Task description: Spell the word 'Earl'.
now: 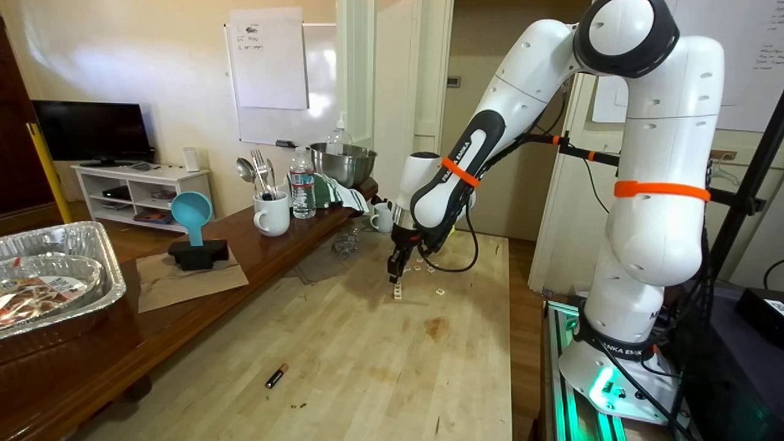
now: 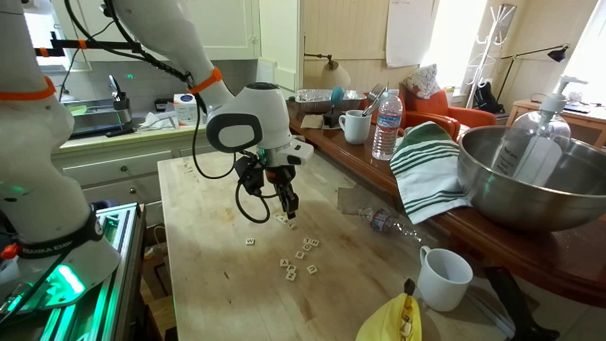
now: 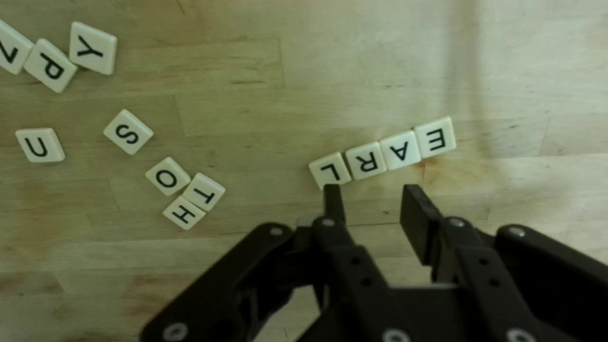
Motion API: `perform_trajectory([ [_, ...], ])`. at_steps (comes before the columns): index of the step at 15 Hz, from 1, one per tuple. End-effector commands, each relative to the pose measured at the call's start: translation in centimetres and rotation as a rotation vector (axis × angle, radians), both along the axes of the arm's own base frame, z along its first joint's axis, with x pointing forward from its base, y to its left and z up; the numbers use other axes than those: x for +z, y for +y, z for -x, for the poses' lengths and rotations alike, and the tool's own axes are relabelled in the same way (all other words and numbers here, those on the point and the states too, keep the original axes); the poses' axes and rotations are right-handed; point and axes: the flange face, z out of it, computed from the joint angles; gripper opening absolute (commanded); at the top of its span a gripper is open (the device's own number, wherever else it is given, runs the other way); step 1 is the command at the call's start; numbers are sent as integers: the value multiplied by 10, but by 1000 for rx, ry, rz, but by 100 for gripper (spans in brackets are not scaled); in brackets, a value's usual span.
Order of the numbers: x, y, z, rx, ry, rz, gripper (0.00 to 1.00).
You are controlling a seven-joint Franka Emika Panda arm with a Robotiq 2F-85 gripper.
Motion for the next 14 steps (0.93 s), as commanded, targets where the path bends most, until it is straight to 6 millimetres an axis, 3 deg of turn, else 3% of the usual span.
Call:
perform_trajectory([
  [1,10,9,10,59,28,5,70],
  [5,16,12,11,100,31,27,98],
  [14,31,17,19,182,31,53,100],
])
